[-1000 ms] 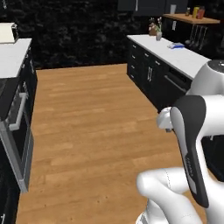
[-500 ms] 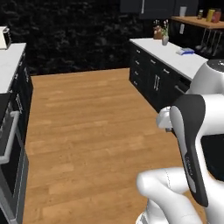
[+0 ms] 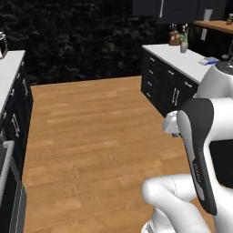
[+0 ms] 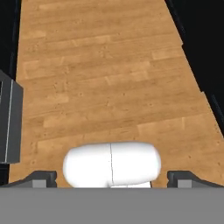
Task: Gather all objects into one cabinet and sort the glasses and bowls to opposite sides.
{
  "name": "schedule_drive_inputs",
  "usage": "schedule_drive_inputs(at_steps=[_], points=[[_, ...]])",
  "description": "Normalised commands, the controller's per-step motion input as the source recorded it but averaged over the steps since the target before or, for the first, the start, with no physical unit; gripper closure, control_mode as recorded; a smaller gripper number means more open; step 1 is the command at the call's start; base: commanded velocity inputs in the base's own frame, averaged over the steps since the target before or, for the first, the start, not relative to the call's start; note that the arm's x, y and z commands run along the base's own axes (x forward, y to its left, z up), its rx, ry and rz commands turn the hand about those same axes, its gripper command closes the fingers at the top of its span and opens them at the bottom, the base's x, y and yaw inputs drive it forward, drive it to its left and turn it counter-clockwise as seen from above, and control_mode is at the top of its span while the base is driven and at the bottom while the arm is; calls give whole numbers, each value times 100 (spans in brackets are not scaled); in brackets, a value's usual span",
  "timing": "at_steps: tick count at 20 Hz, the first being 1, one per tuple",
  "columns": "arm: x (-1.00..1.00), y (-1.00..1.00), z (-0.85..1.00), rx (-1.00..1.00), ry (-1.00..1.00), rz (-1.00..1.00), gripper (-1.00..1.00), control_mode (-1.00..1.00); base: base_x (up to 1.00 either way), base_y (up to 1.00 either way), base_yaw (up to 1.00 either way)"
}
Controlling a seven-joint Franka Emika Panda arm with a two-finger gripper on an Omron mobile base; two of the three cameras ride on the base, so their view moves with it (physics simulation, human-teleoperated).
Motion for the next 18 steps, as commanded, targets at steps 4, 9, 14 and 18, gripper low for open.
schedule_drive_inputs(at_steps=[4,9,14,18], points=[[0,0,0,0,0,0,-100,100,100,6,0],[0,0,0,0,0,0,-100,100,100,10,0],[0,0,0,0,0,0,-100,100,100,0,0],[0,0,0,0,0,0,-100,100,100,0,-2]])
